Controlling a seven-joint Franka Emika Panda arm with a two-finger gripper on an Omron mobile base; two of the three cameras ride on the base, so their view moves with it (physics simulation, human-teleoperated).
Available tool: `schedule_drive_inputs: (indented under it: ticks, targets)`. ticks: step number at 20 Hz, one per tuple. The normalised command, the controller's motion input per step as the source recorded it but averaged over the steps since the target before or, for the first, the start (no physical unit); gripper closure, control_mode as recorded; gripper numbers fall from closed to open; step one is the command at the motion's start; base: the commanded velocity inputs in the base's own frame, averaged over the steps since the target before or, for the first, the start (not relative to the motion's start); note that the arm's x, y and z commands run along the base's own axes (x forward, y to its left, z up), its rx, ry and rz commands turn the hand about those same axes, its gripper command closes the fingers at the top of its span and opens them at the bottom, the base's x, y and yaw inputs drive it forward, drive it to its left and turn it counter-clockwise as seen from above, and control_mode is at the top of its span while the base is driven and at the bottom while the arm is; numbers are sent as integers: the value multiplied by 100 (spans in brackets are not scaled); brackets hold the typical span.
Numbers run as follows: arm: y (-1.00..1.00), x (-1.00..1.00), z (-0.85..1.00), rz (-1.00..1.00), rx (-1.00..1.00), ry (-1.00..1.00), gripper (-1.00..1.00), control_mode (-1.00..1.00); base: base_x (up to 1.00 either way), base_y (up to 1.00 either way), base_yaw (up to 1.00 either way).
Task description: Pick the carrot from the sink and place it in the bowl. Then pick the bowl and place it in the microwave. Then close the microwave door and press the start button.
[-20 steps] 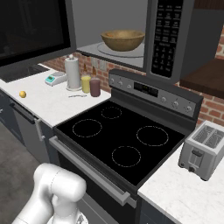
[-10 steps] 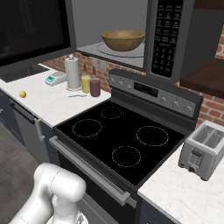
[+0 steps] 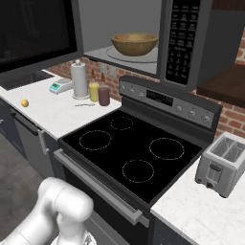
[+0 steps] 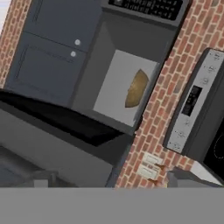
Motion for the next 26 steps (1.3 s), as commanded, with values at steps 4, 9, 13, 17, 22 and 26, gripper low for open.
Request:
schedule_drive_inputs:
  ticks: [4, 9, 13, 17, 22, 26]
  targets:
    - [82, 100, -40, -4, -2, 0, -100, -100, 0, 0, 0]
    - [66, 98, -28, -5, 0, 2, -100, -100, 0, 0, 0]
    - [6, 50, 0, -10, 0, 0, -100, -100, 0, 0, 0]
    - [-25, 11, 8, -15, 2, -1, -100, -100, 0, 0, 0]
    - [-43, 11, 11, -14, 5, -2, -100, -100, 0, 0, 0]
    - [-48, 43, 2, -8, 5, 0, -100, -100, 0, 0, 0]
